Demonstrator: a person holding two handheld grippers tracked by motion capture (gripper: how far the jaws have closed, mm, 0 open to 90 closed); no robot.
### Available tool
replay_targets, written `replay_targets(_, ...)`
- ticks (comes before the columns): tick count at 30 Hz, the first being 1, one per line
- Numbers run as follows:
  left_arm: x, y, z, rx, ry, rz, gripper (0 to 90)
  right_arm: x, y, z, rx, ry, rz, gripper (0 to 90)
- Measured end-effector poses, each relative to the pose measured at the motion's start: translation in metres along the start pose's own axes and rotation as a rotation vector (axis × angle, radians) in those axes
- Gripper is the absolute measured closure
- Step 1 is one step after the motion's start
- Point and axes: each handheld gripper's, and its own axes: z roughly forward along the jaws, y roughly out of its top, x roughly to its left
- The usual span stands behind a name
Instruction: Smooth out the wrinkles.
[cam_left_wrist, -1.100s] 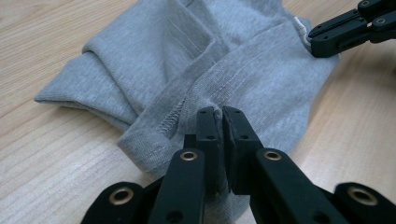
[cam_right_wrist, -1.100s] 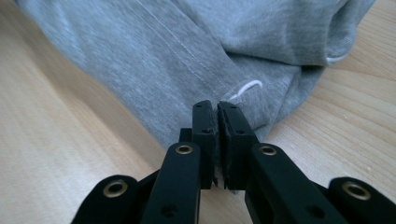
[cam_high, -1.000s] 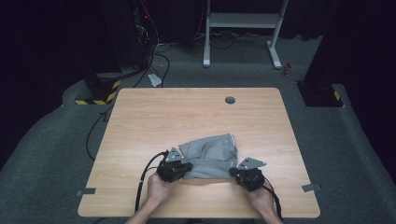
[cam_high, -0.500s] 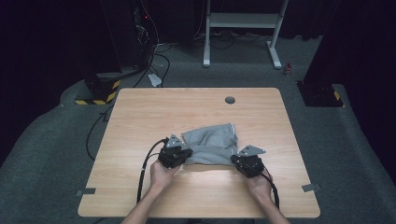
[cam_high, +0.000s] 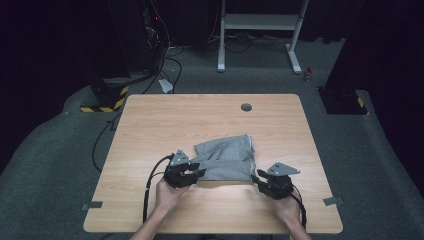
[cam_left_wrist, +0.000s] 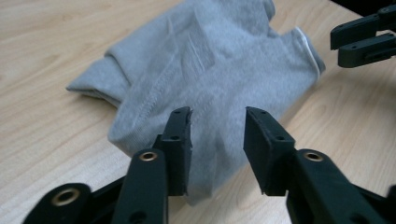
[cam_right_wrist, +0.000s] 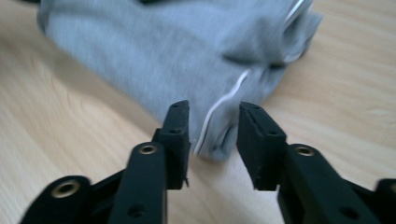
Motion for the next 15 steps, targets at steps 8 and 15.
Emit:
replay_targets(8, -0.001, 0.011, 0.017, 0.025, 0.014, -0.010, 54.9, -0.010, 0.029, 0.015, 0.014, -0.025, 0.079, 53.9)
replay_targets(15, -0.002, 0.013, 0.026, 0.067, 0.008, 0.018, 79.6, -0.013, 0.033, 0.033, 0.106, 0.001, 0.052, 80.6)
